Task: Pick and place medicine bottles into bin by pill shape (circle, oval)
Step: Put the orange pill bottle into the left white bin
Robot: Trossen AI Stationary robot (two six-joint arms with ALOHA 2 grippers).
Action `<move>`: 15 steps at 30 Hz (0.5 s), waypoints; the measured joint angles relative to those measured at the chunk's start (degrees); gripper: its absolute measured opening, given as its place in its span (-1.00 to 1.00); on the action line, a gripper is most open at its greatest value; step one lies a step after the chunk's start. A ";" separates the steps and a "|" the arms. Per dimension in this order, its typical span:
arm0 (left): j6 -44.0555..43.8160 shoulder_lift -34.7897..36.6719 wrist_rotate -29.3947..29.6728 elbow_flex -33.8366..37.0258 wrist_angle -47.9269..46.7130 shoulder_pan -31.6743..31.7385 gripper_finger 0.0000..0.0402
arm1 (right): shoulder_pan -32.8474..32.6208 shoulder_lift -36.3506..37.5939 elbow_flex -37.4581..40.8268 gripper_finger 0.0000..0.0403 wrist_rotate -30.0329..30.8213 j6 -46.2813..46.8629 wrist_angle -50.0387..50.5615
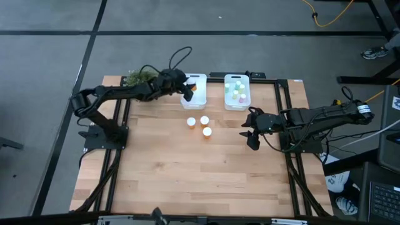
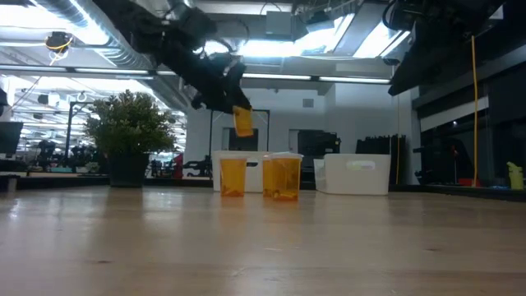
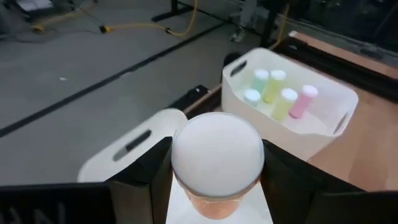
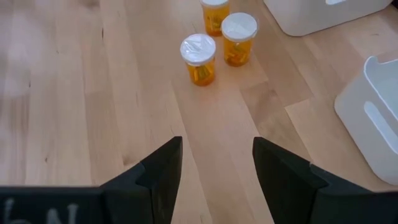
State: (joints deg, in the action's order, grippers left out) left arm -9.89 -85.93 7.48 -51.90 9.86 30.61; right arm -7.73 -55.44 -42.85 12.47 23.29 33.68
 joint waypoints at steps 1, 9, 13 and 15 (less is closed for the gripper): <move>-0.02 -1.11 -0.37 0.00 0.60 0.22 -0.10 | -0.02 0.00 0.00 -0.02 0.00 0.00 -0.07; -0.21 -10.93 -1.11 -3.02 4.98 1.86 -0.10 | -0.02 0.00 0.00 -0.02 0.01 -3.43 -1.56; 0.01 -16.09 -1.02 -7.83 5.27 1.77 -0.10 | -0.02 0.00 0.00 -0.02 0.07 -5.16 -2.81; 1.52 -18.54 -0.87 -10.70 4.88 2.09 -0.10 | -0.01 0.00 0.00 -0.02 0.07 -5.49 -2.86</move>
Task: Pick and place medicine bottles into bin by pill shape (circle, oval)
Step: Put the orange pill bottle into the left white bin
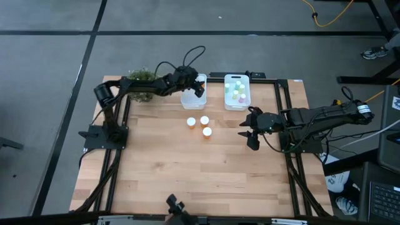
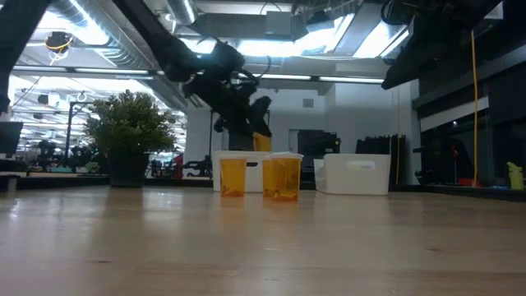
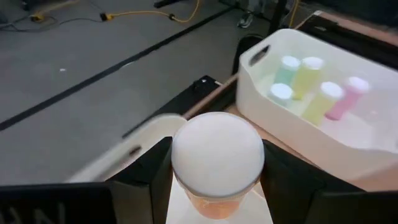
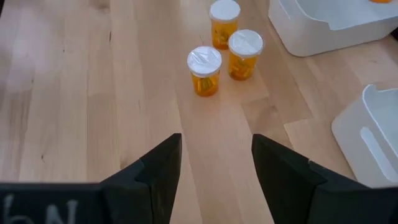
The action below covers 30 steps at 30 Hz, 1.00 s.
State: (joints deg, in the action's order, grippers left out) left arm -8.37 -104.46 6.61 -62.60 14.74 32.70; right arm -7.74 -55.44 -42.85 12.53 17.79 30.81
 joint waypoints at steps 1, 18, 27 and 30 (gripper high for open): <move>0.69 -1.07 0.30 -1.24 -0.90 0.25 -0.10 | -0.01 0.00 0.00 -0.02 -0.01 0.01 0.01; 7.29 -5.88 4.80 -3.75 -6.24 0.58 0.03 | 0.01 0.00 0.00 -0.02 -0.09 -0.10 0.17; 9.01 -5.88 6.16 -3.75 -6.17 0.56 0.31 | 0.00 0.00 0.00 -0.02 -0.09 -0.10 0.17; 9.00 -5.62 6.16 -3.75 -6.22 0.43 0.33 | -0.01 0.00 0.00 -0.02 -0.09 -0.10 0.19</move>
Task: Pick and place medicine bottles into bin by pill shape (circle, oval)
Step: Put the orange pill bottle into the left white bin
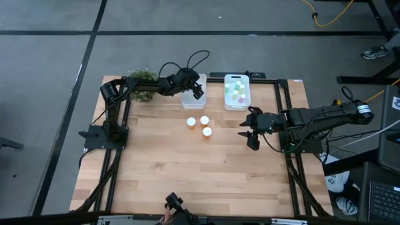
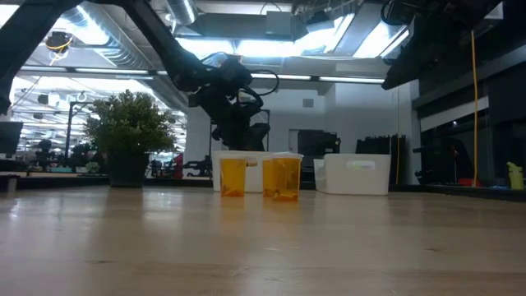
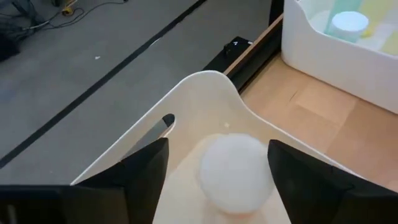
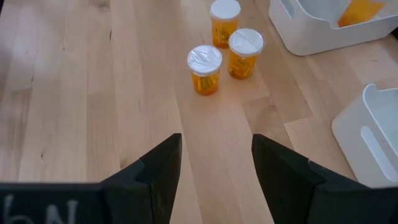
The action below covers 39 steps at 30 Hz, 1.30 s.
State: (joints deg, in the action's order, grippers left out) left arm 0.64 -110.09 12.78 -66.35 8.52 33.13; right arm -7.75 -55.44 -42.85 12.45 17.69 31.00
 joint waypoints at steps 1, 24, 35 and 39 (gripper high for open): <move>-0.02 0.40 0.00 0.00 -0.11 -0.08 0.33 | 0.02 0.00 0.00 -0.02 0.00 0.00 0.02; -6.95 27.05 -3.43 0.50 -53.03 -25.68 0.29 | 0.02 -0.01 0.04 -0.02 -0.50 1.98 0.67; -8.20 25.07 -2.80 18.76 -30.77 -28.31 0.29 | 0.00 0.00 0.04 -0.02 -0.61 2.96 1.07; -8.02 24.86 -3.55 25.73 -15.54 -28.04 0.29 | 0.02 0.00 0.04 -0.02 -0.53 2.84 1.25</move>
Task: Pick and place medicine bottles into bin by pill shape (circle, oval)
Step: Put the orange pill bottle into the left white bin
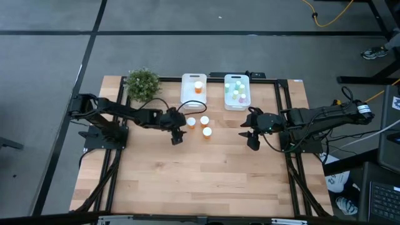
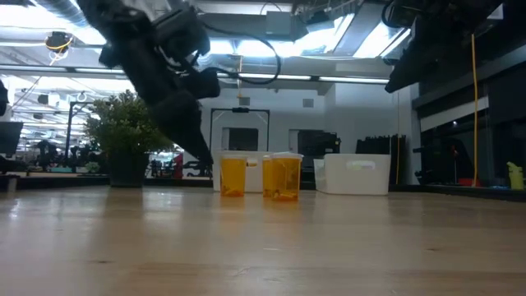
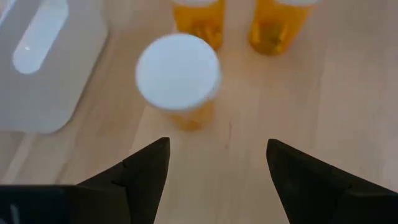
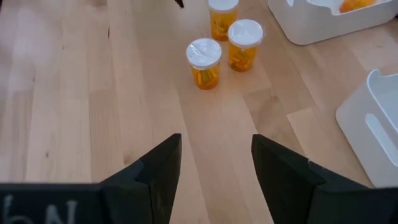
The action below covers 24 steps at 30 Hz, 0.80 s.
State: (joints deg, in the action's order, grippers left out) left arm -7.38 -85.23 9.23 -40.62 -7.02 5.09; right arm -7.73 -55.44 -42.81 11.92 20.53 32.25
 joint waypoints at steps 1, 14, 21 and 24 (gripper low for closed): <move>-0.02 0.00 0.06 1.25 2.66 0.27 0.29 | 0.00 -0.02 0.00 -0.02 0.02 0.00 0.09; -1.09 -2.86 3.92 4.99 15.54 1.16 0.29 | -0.02 -0.02 0.00 -0.02 0.03 0.09 -0.06; 0.41 -10.20 5.19 3.40 25.17 1.17 0.29 | 0.00 -0.02 0.00 -0.02 0.04 0.00 -0.23; 0.44 -12.03 5.53 2.46 26.94 1.61 0.29 | -0.02 -0.02 0.00 -0.02 0.03 0.00 -0.22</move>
State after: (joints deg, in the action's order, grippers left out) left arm -6.94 -97.26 14.76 -38.15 19.93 6.70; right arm -7.75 -55.46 -42.81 11.94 20.53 32.03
